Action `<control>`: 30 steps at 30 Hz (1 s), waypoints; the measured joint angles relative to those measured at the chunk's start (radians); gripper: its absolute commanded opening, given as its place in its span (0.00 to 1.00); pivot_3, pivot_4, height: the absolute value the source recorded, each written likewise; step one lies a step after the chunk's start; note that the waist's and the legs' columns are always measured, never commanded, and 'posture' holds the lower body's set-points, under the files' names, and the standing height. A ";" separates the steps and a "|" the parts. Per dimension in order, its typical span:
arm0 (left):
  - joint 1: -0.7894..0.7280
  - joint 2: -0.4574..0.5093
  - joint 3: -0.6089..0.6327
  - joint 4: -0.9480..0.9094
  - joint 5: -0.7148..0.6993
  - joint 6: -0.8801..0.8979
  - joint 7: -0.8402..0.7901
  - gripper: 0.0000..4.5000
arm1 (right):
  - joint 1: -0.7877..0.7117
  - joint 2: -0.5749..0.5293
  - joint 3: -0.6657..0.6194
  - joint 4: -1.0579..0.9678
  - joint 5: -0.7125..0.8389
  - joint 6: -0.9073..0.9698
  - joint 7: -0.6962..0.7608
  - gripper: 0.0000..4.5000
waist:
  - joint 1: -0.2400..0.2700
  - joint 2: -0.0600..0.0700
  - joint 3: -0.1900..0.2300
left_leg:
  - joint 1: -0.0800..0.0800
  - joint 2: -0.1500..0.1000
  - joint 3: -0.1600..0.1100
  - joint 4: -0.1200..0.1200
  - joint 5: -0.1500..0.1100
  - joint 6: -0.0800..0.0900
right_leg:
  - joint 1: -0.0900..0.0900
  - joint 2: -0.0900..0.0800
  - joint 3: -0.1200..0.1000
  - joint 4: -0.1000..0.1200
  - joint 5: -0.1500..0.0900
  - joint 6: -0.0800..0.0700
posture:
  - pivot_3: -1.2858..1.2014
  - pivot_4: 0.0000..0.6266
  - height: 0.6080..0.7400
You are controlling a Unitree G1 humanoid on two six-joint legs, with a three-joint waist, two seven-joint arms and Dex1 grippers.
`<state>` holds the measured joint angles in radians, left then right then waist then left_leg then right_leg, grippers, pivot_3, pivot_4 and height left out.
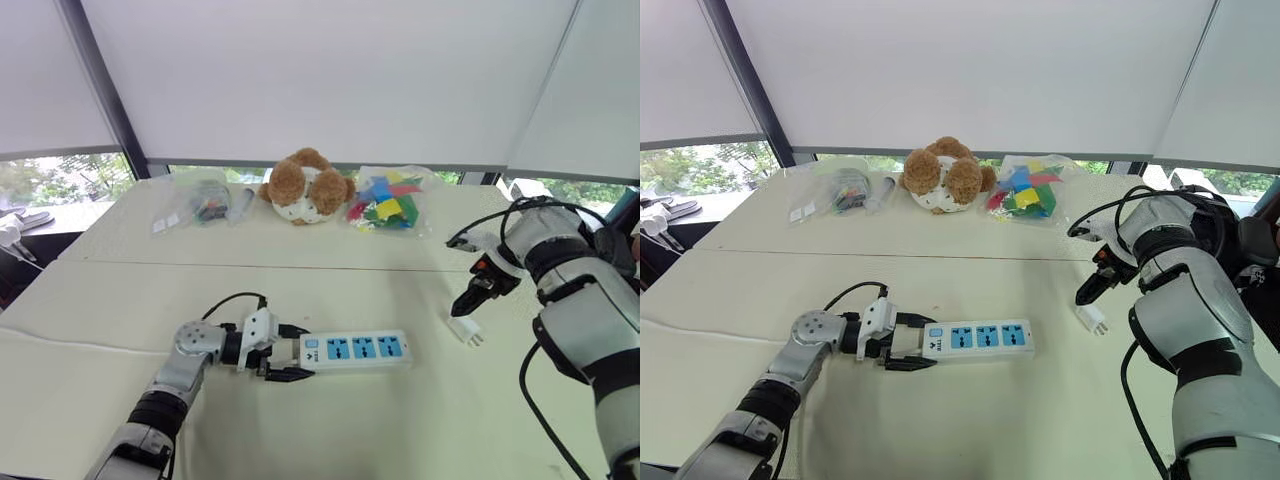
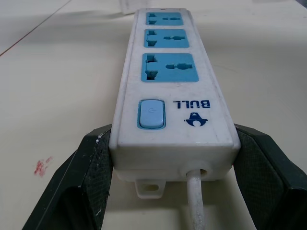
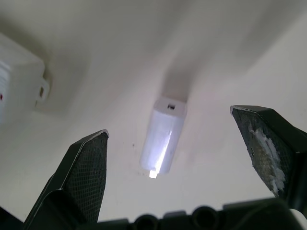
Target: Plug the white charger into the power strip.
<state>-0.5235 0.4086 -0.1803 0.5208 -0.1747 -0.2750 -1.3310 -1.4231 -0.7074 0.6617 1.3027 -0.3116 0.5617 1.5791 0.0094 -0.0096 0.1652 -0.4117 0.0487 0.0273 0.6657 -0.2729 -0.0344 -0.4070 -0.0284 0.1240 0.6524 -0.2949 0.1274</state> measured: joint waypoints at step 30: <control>0.017 -0.072 -0.003 0.020 0.037 -0.067 0.117 0.66 | 0.093 0.090 -0.071 0.048 -0.161 -0.051 -0.060 0.19 | 0.002 0.005 -0.002 | 0.004 -0.001 -0.001 0.003 0.002 -0.003 | 0.007 0.000 0.000 0.000 0.001 0.000 | 0.52 0.24 0.99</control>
<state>-0.5065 0.3367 -0.1831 0.5404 -0.1375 -0.3418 -1.2140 -1.3304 -0.6175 0.5912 1.3502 -0.4728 0.5105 1.5194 0.0118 -0.0048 0.1636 -0.4079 0.0474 0.0263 0.6685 -0.2711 -0.0375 -0.4002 -0.0286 0.1245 0.6524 -0.2937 0.1279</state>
